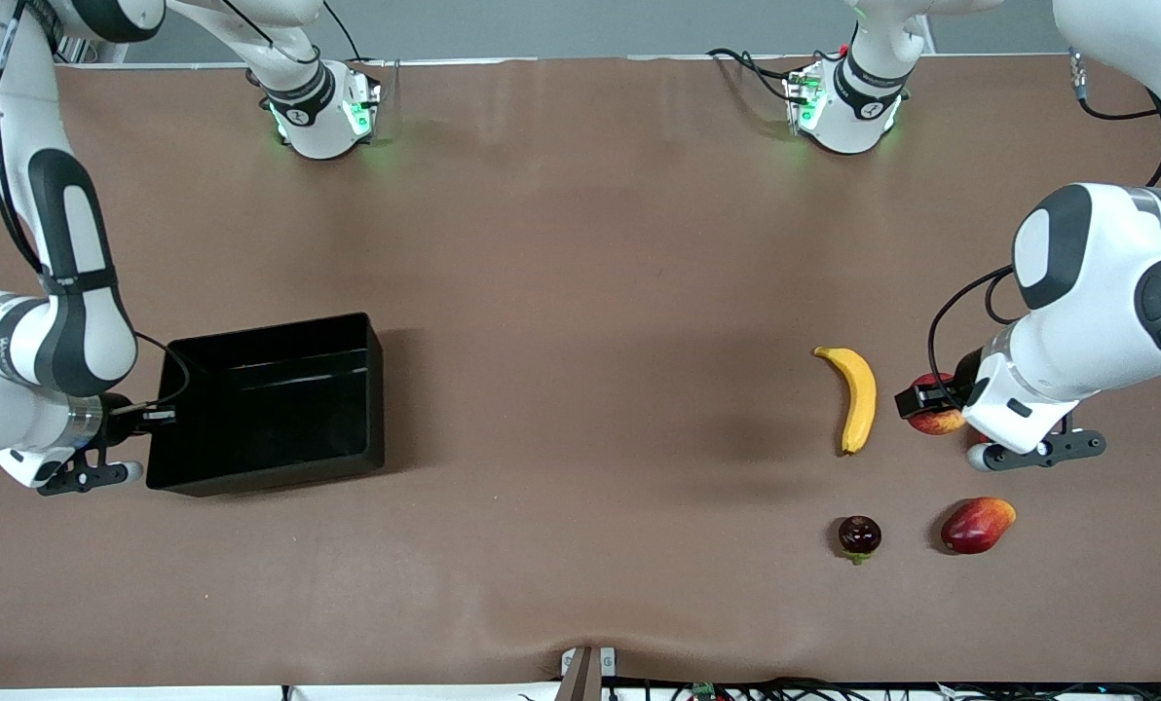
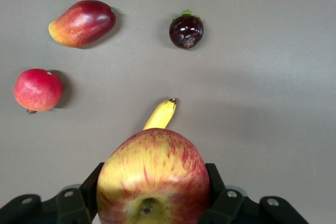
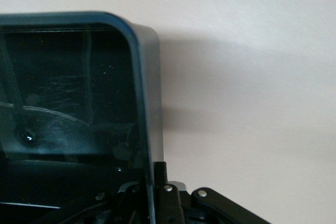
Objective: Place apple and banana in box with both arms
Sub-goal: 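Slide the black box toward the apple with the right gripper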
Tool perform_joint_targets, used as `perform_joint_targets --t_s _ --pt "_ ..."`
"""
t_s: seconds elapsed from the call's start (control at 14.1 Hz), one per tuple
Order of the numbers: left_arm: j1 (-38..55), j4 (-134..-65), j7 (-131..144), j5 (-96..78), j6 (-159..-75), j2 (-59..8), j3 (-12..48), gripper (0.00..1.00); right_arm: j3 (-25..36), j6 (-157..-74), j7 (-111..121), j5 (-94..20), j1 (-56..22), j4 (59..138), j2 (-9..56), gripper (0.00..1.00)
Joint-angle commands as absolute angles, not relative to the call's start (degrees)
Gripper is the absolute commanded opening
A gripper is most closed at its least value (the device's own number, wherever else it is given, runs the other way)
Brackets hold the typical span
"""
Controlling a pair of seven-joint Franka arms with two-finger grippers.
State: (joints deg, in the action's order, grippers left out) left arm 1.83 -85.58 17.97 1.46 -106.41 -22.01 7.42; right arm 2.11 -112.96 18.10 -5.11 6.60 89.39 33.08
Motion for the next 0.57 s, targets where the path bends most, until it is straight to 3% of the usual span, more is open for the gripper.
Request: perform_joint_targets --t_s 0.0,0.5 --pt "1.8 -84.6 19.9 -1.4 -105.1 -21.2 7.4 0.00 2.2 -110.3 10.0 -6.5 1.5 90.3 28.4 0.00" --pt "2.4 -84.9 21.0 -1.5 -101.7 -19.6 8.2 0.00 2.2 -108.9 -8.8 -10.3 -13.7 90.4 28.1 0.00"
